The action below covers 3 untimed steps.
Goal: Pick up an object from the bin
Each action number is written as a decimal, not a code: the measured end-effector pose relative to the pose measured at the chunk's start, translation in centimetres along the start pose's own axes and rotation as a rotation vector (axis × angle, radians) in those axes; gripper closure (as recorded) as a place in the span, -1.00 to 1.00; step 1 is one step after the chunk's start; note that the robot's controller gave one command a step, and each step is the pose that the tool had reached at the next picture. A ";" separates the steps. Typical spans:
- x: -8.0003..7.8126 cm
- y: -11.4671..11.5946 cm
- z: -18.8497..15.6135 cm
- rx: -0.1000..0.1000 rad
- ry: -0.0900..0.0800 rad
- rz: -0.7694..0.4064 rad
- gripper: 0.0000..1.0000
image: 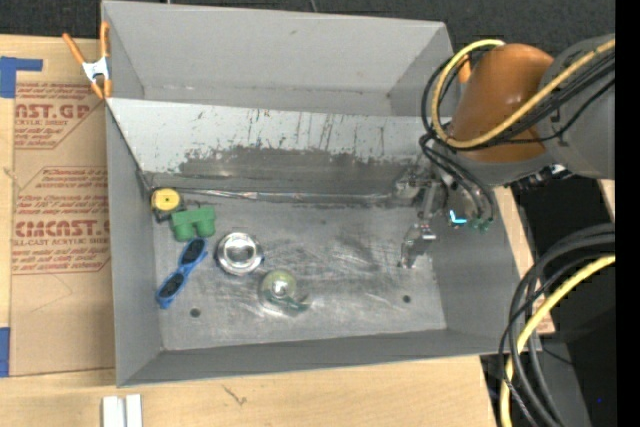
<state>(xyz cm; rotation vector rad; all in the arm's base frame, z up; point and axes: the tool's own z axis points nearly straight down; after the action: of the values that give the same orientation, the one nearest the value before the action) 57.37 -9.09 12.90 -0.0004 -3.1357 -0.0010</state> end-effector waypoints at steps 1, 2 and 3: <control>8.8 3.2 1.5 -0.001 0.001 -0.158 -1.00; 9.2 7.1 -4.1 -0.002 -0.009 0.214 -1.00; 7.3 15.6 4.2 -0.001 -0.002 -0.052 -1.00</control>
Offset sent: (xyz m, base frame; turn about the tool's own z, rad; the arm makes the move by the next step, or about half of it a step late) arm -0.0851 0.0302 -0.0123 -0.1574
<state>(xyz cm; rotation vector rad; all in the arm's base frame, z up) 50.09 6.53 8.72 0.0815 -3.1370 -0.0029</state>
